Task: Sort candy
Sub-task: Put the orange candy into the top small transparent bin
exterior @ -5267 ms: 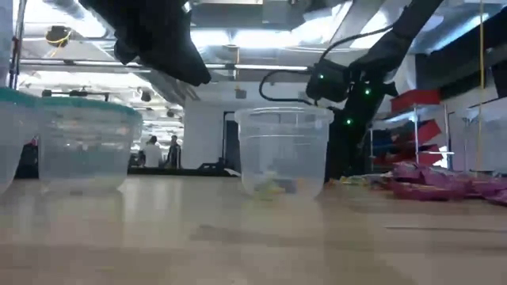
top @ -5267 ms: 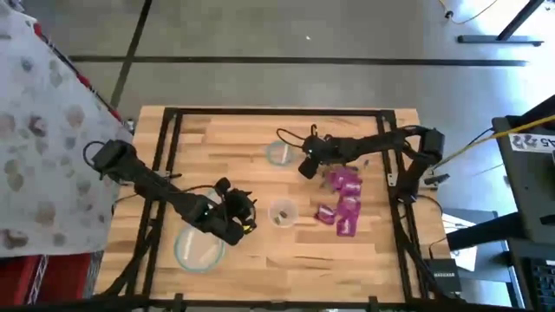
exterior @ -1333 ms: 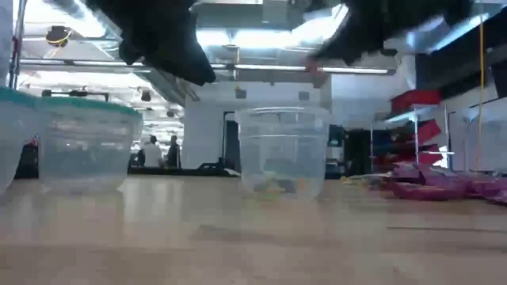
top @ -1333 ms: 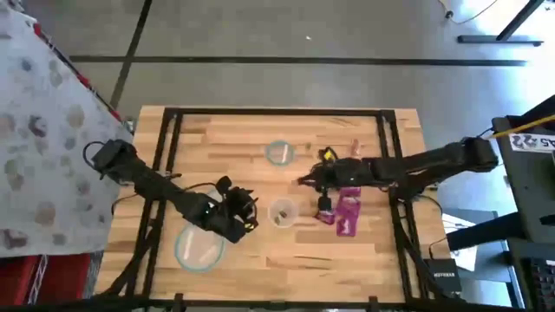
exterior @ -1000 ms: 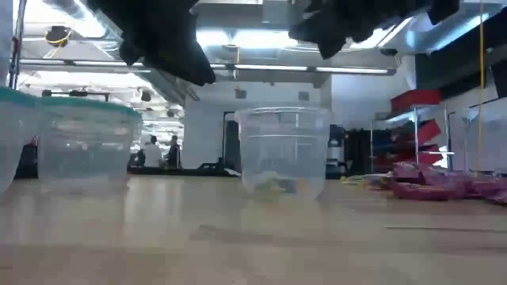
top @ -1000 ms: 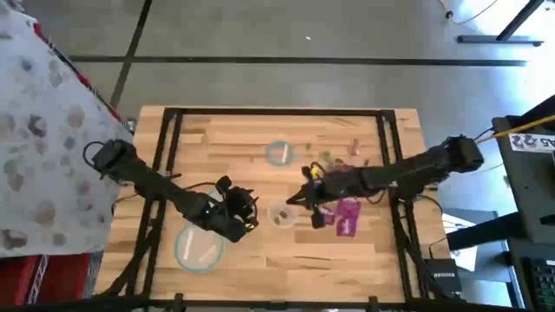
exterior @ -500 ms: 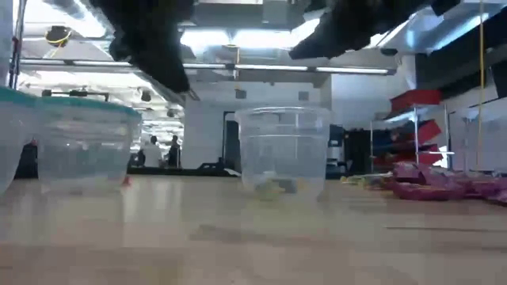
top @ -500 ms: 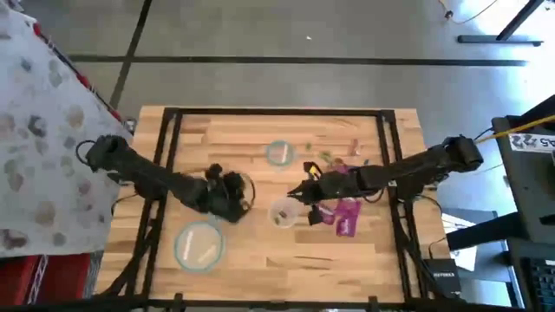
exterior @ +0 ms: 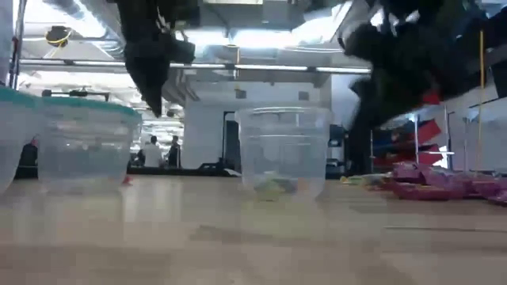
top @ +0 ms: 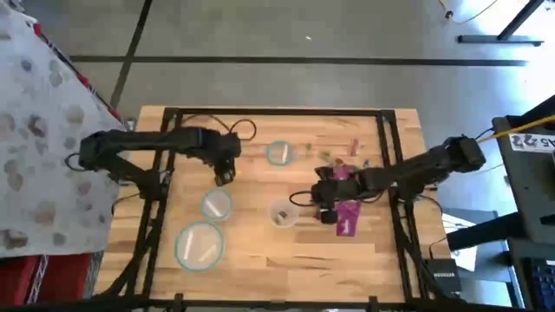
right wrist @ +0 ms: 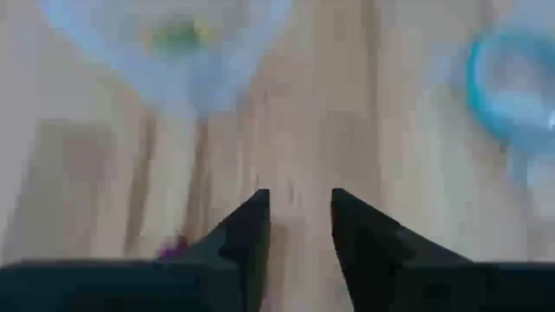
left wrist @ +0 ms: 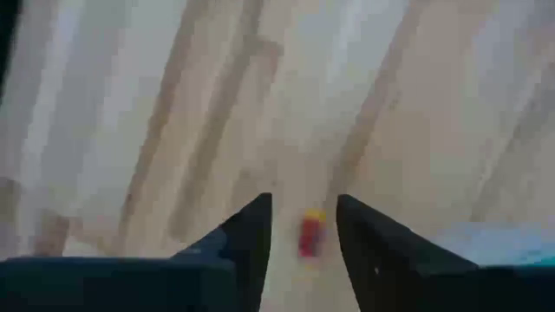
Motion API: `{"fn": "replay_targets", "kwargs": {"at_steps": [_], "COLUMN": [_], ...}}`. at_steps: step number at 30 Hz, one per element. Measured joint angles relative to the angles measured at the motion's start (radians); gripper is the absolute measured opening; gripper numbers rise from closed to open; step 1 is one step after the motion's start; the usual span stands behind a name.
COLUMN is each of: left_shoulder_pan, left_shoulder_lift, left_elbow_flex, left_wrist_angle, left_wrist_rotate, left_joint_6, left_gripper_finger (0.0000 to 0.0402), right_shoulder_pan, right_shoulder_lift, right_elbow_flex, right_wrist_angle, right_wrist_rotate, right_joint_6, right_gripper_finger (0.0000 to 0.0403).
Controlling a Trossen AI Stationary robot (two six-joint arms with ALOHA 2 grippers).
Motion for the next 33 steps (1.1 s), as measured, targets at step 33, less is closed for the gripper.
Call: {"fn": "replay_targets", "kwargs": {"at_steps": [33], "left_shoulder_pan": [-0.018], "left_shoulder_lift": [0.128], "left_elbow_flex": [-0.276], "left_wrist_angle": [0.192], "left_wrist_rotate": [0.096], "left_joint_6": [0.145], "left_gripper_finger": [0.0250], "right_shoulder_pan": [0.032], "right_shoulder_lift": [0.000], "right_elbow_flex": [-0.220], "right_wrist_angle": [0.435], "right_wrist_rotate": [0.013], "right_joint_6": [0.075], "right_gripper_finger": [0.0127]}}
